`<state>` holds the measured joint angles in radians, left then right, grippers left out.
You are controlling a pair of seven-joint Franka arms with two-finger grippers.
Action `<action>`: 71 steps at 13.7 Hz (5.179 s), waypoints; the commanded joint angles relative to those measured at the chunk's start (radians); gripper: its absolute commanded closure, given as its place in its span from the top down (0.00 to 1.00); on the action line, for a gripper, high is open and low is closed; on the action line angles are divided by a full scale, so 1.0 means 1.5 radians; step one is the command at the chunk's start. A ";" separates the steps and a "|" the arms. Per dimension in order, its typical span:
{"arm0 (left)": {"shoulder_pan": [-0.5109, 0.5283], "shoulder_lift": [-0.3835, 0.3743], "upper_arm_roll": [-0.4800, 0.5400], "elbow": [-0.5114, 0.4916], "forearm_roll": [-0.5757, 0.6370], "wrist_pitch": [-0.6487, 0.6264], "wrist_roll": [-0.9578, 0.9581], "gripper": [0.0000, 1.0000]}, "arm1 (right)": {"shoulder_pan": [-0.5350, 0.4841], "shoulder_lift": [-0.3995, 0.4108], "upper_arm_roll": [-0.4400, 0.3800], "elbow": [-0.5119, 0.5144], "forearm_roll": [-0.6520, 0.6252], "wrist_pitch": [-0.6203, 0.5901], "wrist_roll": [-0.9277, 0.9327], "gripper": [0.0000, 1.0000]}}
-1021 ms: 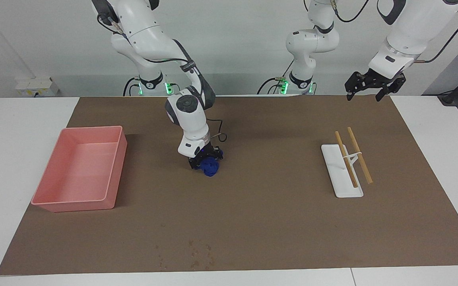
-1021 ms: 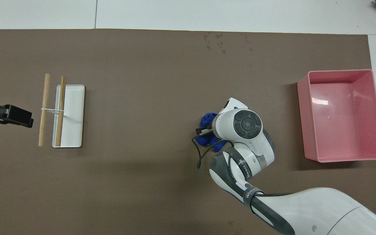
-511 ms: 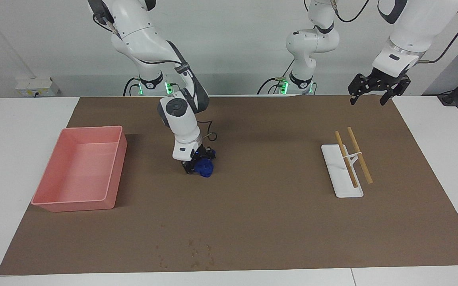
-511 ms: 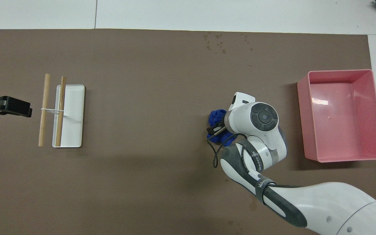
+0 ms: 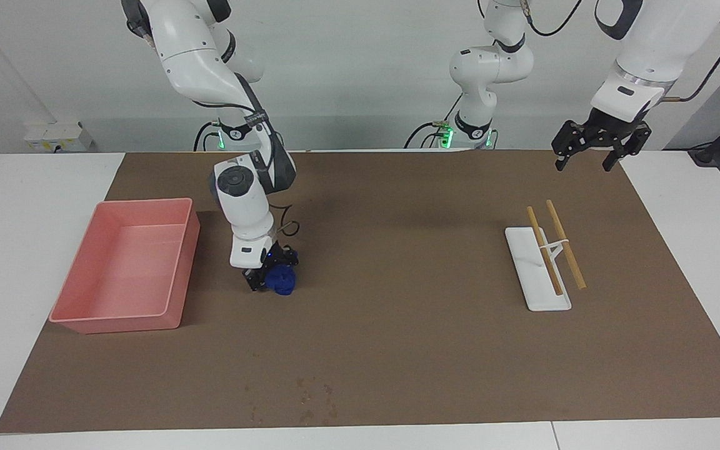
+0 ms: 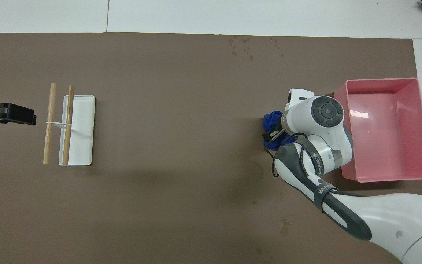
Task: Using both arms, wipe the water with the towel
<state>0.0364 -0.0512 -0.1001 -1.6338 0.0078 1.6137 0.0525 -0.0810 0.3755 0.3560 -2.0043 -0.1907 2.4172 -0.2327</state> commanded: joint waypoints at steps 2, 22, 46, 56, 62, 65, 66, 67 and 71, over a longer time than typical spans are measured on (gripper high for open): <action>0.000 -0.018 -0.003 -0.022 0.009 0.007 0.006 1.00 | -0.001 -0.062 0.004 0.040 -0.011 -0.112 0.039 0.00; 0.002 -0.018 -0.003 -0.023 0.009 0.006 0.006 1.00 | -0.275 -0.214 -0.004 0.104 0.060 -0.272 -0.338 0.00; 0.002 -0.018 -0.003 -0.023 0.009 0.006 0.006 1.00 | -0.322 -0.123 -0.005 -0.023 0.058 -0.026 -0.406 0.95; 0.002 -0.018 -0.003 -0.023 0.009 0.006 0.006 1.00 | -0.316 -0.225 0.047 0.029 0.094 -0.219 -0.343 1.00; 0.002 -0.018 -0.003 -0.023 0.009 0.006 0.006 1.00 | -0.316 -0.285 0.132 0.096 0.147 -0.367 -0.183 1.00; 0.002 -0.018 -0.003 -0.023 0.009 0.006 0.006 1.00 | -0.316 -0.294 0.184 0.148 0.147 -0.432 -0.088 1.00; 0.002 -0.018 -0.003 -0.023 0.009 0.006 0.006 1.00 | -0.317 -0.295 0.196 0.167 0.147 -0.458 -0.054 1.00; 0.002 -0.018 -0.003 -0.023 0.009 0.006 0.006 1.00 | -0.316 -0.295 0.202 0.184 0.147 -0.479 -0.022 1.00; 0.002 -0.018 -0.003 -0.023 0.009 0.006 0.006 1.00 | -0.317 -0.306 0.222 0.214 0.147 -0.541 0.045 1.00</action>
<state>0.0355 -0.0520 -0.1030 -1.6399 0.0078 1.6135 0.0526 -0.5423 -0.0729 0.6774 -1.7014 0.0067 1.6439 -0.2013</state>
